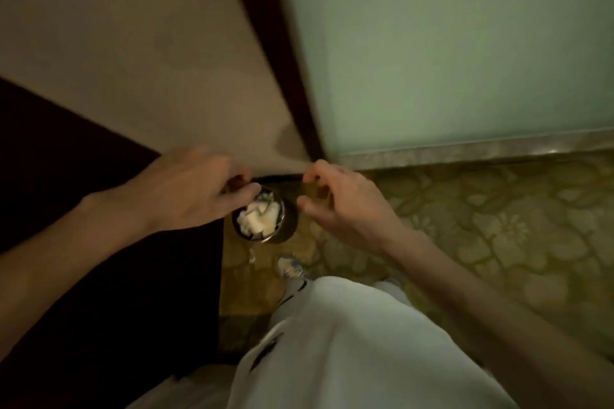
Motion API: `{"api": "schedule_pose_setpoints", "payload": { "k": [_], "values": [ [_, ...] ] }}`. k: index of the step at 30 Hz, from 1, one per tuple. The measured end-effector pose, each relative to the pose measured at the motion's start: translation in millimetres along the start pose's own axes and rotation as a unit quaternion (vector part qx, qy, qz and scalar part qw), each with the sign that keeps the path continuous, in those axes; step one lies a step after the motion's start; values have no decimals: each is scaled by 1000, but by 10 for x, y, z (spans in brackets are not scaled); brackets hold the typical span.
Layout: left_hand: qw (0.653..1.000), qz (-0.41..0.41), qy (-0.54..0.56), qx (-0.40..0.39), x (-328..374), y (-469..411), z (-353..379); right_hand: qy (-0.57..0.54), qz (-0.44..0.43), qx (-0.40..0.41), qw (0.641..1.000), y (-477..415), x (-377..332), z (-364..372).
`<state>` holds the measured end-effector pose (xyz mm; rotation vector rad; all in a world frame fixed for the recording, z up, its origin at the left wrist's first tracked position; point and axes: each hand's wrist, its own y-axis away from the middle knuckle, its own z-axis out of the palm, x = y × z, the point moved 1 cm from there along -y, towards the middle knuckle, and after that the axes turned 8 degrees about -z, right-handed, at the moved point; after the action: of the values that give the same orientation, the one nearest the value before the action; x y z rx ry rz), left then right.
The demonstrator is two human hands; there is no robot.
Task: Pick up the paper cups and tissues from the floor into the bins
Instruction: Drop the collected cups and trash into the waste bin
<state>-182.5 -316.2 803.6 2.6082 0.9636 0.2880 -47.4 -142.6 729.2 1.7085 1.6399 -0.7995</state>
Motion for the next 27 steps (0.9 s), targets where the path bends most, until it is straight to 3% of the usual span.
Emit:
{"api": "schedule_pose_setpoints", "payload": {
  "k": [4, 9, 16, 21, 27],
  "values": [
    [993, 103, 28, 59, 1075, -135, -703, 14, 12, 118, 993, 827, 42, -926],
    [966, 238, -33, 93, 2262, -406, -1088, -6, 83, 220, 972, 1703, 341, -1551],
    [908, 394, -96, 104, 4267, -1161, -1271, -7, 220, 390, 894, 2764, 1136, -2289],
    [869, 476, -108, 84, 5484, -1659, -1050, 3, 291, 431, 854, 3364, 1738, -2743],
    [851, 520, -68, 3, 6865, -2480, -845, -29, 390, 450, 802, 3999, 2540, -3486]
  ]
}}
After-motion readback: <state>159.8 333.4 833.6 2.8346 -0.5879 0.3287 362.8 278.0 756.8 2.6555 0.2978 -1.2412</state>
